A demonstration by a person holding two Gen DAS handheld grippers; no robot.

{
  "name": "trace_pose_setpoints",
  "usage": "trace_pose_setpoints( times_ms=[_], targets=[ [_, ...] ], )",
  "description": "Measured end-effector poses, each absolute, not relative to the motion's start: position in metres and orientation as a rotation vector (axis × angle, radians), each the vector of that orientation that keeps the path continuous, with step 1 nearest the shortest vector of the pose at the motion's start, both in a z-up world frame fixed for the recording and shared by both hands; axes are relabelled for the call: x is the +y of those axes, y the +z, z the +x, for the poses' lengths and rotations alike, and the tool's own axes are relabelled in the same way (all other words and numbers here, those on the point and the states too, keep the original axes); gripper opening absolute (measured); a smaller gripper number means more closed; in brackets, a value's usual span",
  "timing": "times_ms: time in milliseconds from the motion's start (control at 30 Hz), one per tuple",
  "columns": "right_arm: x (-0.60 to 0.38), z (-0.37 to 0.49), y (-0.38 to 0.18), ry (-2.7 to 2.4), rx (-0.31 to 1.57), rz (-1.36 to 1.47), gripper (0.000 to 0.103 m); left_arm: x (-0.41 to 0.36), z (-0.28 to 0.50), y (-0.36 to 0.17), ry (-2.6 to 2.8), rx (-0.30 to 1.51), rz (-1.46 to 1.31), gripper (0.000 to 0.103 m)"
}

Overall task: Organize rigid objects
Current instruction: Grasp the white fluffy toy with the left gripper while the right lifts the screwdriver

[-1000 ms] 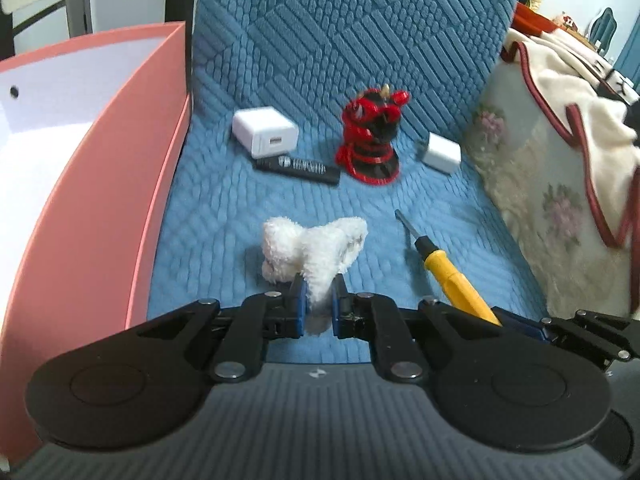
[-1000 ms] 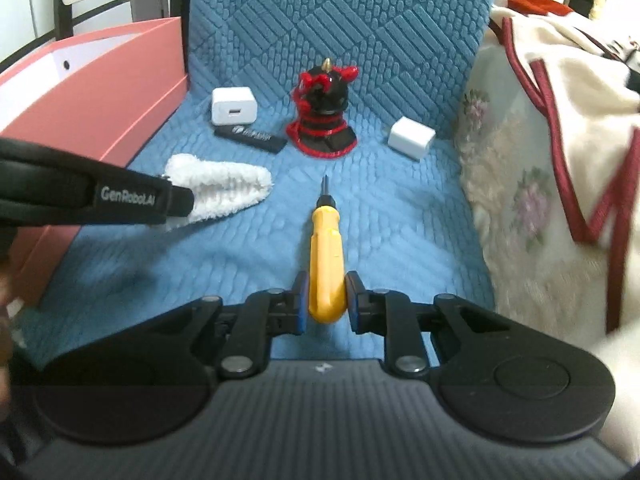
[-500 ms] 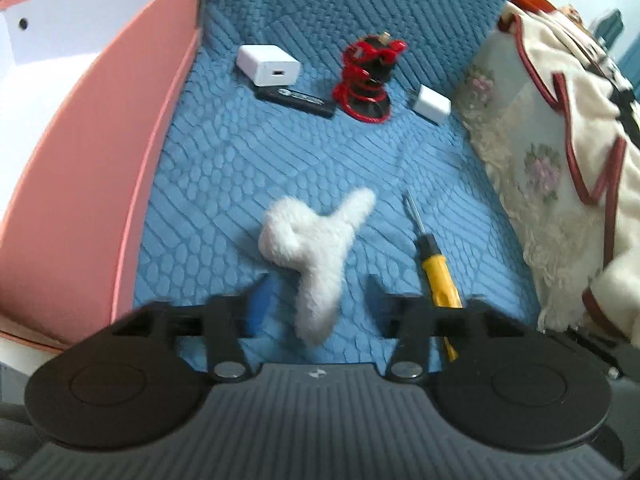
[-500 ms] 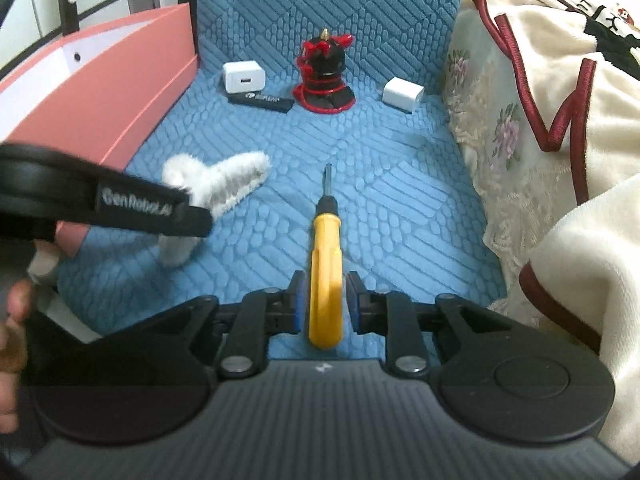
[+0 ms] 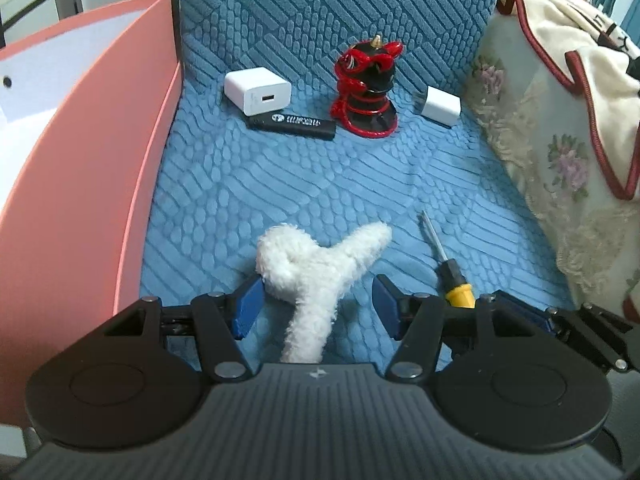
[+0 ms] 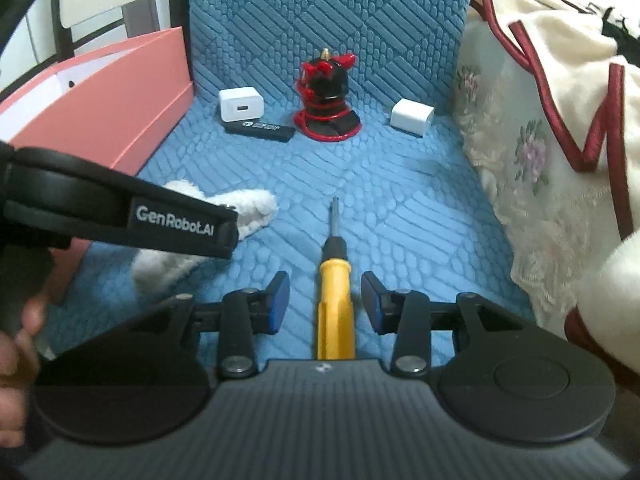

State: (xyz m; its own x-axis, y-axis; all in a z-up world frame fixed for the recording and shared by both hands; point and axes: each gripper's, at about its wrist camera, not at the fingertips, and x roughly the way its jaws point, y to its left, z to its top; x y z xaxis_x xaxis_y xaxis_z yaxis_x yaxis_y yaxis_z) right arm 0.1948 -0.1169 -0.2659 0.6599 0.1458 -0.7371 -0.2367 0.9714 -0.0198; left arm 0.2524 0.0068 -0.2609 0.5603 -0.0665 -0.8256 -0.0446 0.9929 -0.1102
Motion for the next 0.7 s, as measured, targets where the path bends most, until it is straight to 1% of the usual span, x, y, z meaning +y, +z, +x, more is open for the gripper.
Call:
trace_pose_setpoints(
  times_ms=[100,167,200,233,433,700],
  targets=[
    [-0.115,0.202,-0.270,0.252,0.859,-0.098,0.041,0.004,0.255,-0.263,-0.008,0.982,-0.088,0.066],
    [-0.113,0.202,-0.270,0.241,0.858,-0.114,0.033,0.003,0.257,-0.266,-0.001,0.988,-0.074,0.067],
    [-0.113,0.203,-0.270,0.237,0.863,-0.114,0.025,0.003,0.258,-0.267,0.005,0.992,-0.068,0.068],
    [-0.114,0.204,-0.270,0.234,0.869,-0.112,0.021,0.003,0.260,-0.268,0.012,0.995,-0.060,0.069],
    [-0.116,0.206,-0.269,0.230,0.882,-0.095,0.020,0.006,0.266,-0.270,0.025,0.998,-0.057,0.071],
    [-0.120,0.209,-0.272,0.206,0.880,-0.092,0.022,0.000,0.273,-0.277,0.016,1.005,-0.047,0.069]
  ],
)
